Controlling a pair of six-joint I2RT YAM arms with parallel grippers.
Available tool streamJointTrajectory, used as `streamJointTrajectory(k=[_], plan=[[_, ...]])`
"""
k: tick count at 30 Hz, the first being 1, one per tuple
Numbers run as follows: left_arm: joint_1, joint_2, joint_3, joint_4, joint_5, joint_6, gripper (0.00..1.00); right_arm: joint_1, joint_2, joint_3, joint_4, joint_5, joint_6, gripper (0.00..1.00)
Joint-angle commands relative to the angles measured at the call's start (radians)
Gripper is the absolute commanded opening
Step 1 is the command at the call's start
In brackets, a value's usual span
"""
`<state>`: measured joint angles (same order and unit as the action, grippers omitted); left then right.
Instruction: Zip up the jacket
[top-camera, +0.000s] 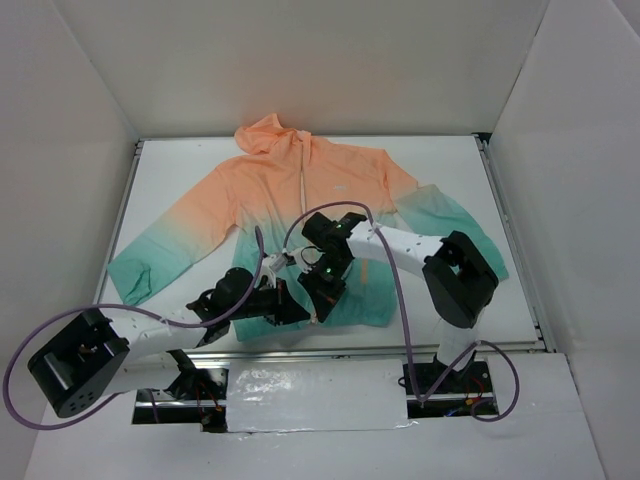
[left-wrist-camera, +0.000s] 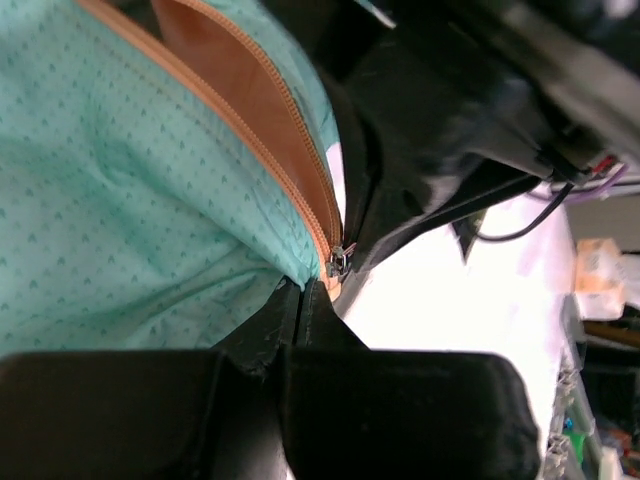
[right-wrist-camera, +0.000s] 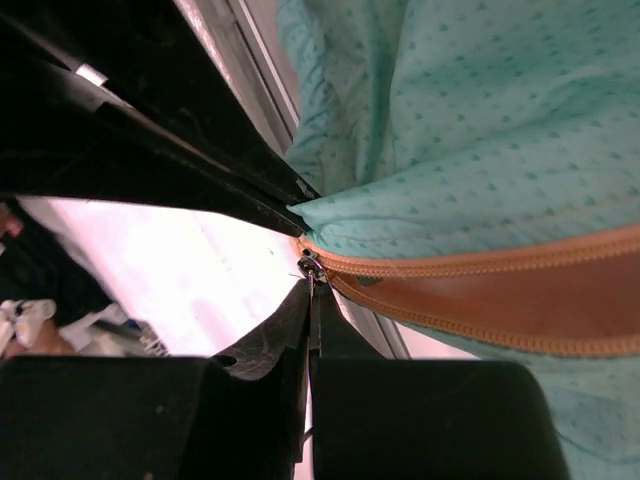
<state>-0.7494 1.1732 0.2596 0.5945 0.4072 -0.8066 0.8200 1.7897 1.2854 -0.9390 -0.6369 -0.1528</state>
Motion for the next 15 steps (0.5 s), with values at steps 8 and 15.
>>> streamJointTrajectory(k=[8,15], plan=[[-0.013,-0.055,-0.052,0.022,0.094,0.066,0.00,-0.134,0.102,0.164,-0.128,-0.167,-0.120,0.00],[-0.019,-0.135,-0.069,-0.059,0.065,0.092,0.00,-0.263,0.139,0.226,-0.138,-0.465,-0.193,0.00]])
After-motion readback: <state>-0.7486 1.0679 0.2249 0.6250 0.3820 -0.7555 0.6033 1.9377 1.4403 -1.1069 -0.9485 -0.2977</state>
